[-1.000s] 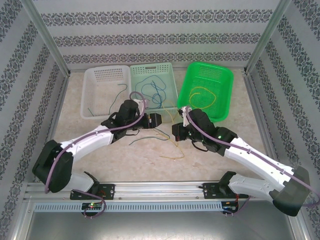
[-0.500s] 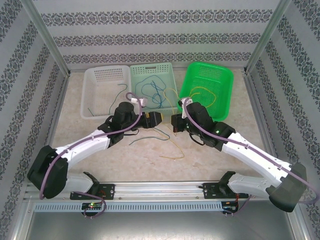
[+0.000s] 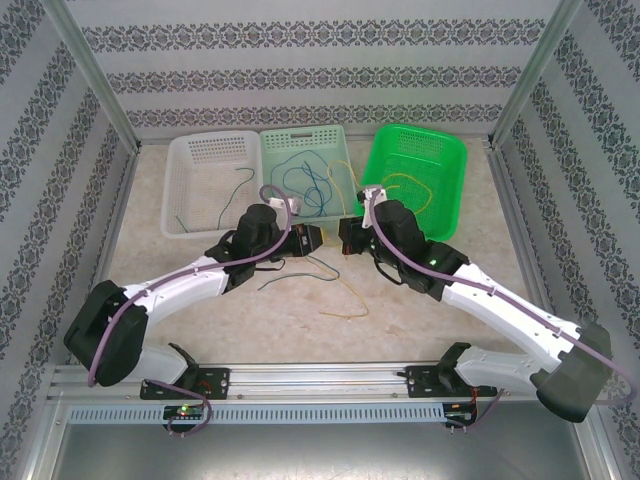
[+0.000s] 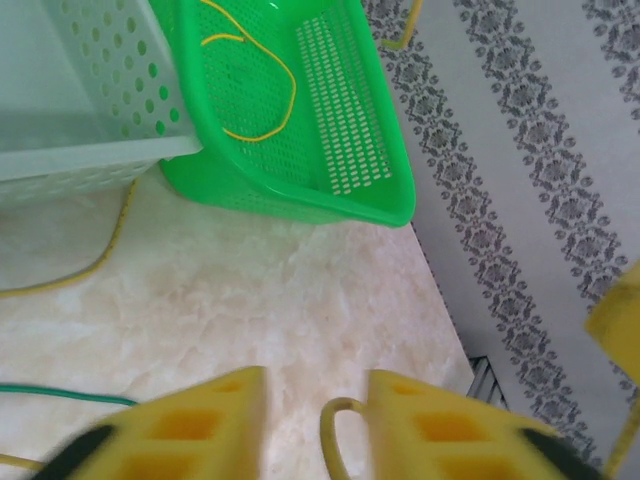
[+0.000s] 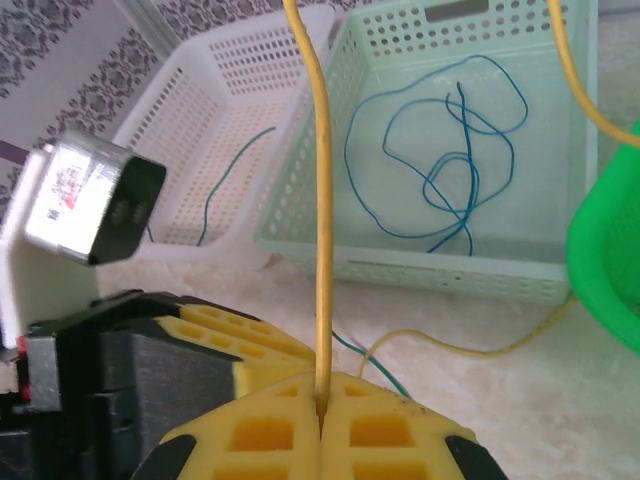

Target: Untangle the cables

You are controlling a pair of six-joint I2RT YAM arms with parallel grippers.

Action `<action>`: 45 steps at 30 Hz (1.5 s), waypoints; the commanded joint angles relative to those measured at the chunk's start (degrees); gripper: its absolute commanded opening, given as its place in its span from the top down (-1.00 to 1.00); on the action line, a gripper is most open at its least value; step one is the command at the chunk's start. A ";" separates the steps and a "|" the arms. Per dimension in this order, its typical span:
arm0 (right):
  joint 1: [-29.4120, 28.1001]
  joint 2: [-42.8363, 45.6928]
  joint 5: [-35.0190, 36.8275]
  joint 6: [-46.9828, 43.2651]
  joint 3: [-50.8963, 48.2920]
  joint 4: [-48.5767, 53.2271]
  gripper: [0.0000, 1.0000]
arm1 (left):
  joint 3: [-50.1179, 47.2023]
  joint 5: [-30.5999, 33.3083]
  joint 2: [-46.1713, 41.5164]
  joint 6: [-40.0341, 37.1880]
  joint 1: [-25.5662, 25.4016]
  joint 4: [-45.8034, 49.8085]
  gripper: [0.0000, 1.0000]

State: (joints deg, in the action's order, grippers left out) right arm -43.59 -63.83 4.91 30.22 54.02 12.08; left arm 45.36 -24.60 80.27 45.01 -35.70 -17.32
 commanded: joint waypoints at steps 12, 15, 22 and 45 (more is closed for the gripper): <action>1.50 15.88 5.38 4.41 -12.35 -14.73 1.00 | 0.17 -6.29 11.82 14.58 -0.60 -11.21 1.00; 1.22 17.86 6.79 4.53 -14.97 -18.25 1.00 | 0.56 -7.89 12.99 16.73 -0.64 -12.12 1.00; -0.05 16.91 6.01 2.38 -15.77 -22.07 1.00 | 0.24 -8.39 11.91 17.85 -0.77 -9.93 1.00; -5.88 1.55 2.53 -18.80 5.26 23.05 1.00 | 15.11 5.15 -8.02 -12.49 14.25 28.68 -0.99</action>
State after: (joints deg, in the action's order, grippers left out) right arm -47.64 -60.71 7.64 15.44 56.34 30.33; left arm 57.69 -15.09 68.90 36.58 -22.04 8.67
